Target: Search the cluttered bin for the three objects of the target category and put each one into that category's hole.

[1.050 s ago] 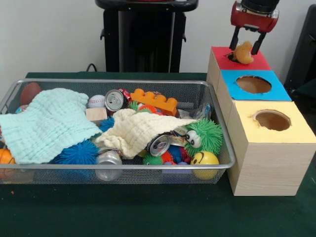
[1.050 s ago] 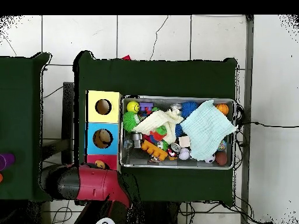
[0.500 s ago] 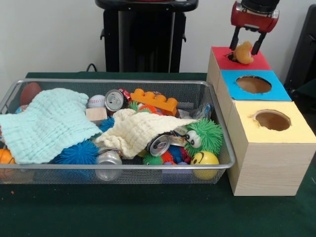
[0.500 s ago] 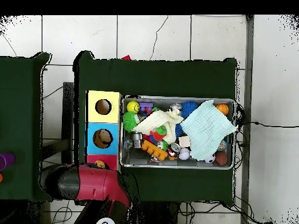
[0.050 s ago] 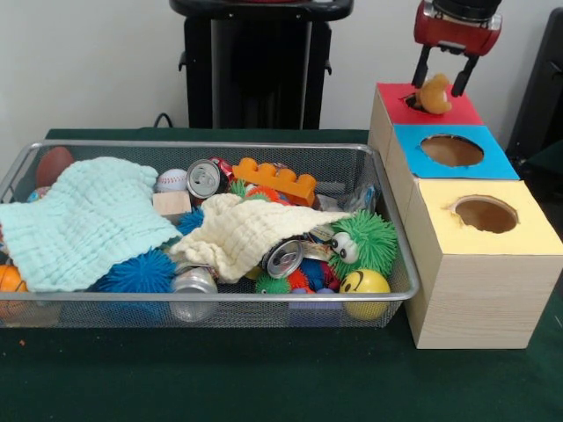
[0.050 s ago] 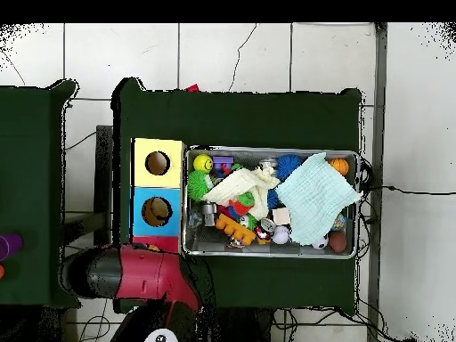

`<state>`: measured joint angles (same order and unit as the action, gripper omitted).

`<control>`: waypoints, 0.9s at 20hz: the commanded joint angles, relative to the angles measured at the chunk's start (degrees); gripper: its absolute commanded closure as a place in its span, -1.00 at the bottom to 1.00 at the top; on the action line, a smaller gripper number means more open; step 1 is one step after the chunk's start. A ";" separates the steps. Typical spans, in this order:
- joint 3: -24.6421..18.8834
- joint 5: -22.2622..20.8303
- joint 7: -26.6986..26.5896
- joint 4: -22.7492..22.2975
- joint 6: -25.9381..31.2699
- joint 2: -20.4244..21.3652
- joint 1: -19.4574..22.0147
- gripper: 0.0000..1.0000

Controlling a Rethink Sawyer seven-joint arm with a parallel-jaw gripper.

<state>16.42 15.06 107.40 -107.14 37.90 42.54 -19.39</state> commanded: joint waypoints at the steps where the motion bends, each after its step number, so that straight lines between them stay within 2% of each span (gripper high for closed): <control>1: 1.07 -0.06 13.83 12.53 18.95 1.99 3.82 -1.00; 5: -0.40 0.75 12.63 15.39 20.41 0.47 6.72 -1.00; 7: -1.15 0.86 11.61 15.37 19.52 0.02 7.67 -1.00; 18: -4.05 1.43 9.91 7.45 4.43 -2.05 8.76 -1.00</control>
<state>17.01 15.14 107.40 -96.64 47.38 42.86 -12.18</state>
